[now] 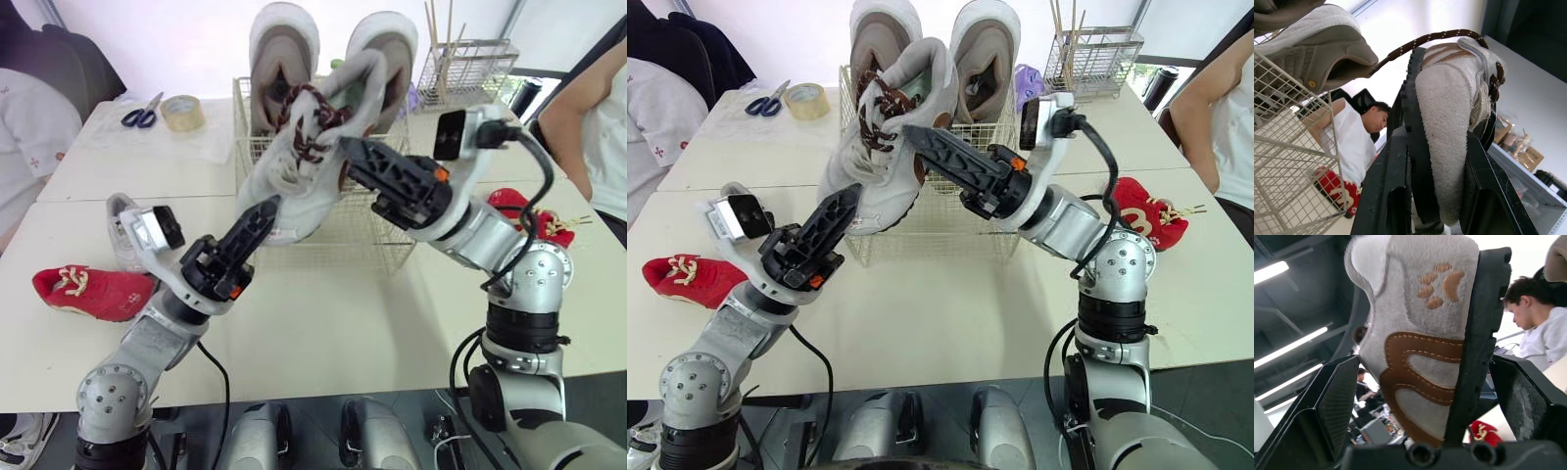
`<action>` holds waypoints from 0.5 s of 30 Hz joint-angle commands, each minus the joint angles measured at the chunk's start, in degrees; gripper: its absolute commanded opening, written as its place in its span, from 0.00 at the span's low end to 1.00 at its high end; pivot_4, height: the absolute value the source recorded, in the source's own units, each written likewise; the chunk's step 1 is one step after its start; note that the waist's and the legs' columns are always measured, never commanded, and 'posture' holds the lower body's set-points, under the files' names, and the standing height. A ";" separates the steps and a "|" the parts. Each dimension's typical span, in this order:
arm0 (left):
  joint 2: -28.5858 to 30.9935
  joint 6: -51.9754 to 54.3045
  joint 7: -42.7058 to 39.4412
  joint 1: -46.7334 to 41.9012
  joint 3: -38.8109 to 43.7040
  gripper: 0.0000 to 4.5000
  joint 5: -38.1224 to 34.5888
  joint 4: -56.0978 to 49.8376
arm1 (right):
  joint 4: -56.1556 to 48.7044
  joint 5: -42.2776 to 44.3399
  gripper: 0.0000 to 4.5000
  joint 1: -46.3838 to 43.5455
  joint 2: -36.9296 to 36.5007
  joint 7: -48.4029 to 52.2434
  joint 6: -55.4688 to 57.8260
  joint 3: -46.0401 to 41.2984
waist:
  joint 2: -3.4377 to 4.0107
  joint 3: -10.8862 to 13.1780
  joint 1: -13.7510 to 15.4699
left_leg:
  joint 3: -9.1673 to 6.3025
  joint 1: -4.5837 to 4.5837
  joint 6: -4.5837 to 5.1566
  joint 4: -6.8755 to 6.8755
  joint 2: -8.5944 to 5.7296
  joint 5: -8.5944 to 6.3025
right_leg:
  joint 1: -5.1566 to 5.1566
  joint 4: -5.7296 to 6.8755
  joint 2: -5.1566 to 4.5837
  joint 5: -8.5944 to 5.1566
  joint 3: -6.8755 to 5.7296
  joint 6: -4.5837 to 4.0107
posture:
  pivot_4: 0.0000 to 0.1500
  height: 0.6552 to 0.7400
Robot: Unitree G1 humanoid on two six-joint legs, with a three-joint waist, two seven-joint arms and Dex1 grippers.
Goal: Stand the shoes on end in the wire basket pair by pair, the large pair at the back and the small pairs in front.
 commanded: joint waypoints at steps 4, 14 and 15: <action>-0.11 0.13 0.12 -0.56 -0.32 0.18 -0.03 -1.45 | -1.86 -1.19 0.48 -1.56 0.68 1.97 -2.58 -0.44 | 0.00 0.00 0.01 | 0.00 -0.01 0.00 0.00 0.00 0.00 | 0.00 0.00 -0.01 0.00 0.00 0.00 | 1.00 1.00; 11.17 4.77 -1.06 2.04 3.63 0.62 6.71 -2.59 | 1.81 -7.78 0.09 -9.30 -7.66 12.92 -3.96 -2.38 | 0.02 0.04 -0.07 | 0.00 -0.07 0.01 0.00 0.00 -0.01 | -0.09 0.01 -0.01 0.00 0.00 0.00 | 1.00 1.00; 15.99 6.20 -2.58 3.40 6.26 0.62 8.60 -3.92 | 5.90 -11.82 0.09 -12.85 -11.56 18.14 -5.78 -2.54 | 0.02 0.05 -0.10 | 0.00 -0.11 0.02 -0.01 0.00 -0.01 | -0.13 0.00 0.00 0.00 0.00 -0.01 | 1.00 1.00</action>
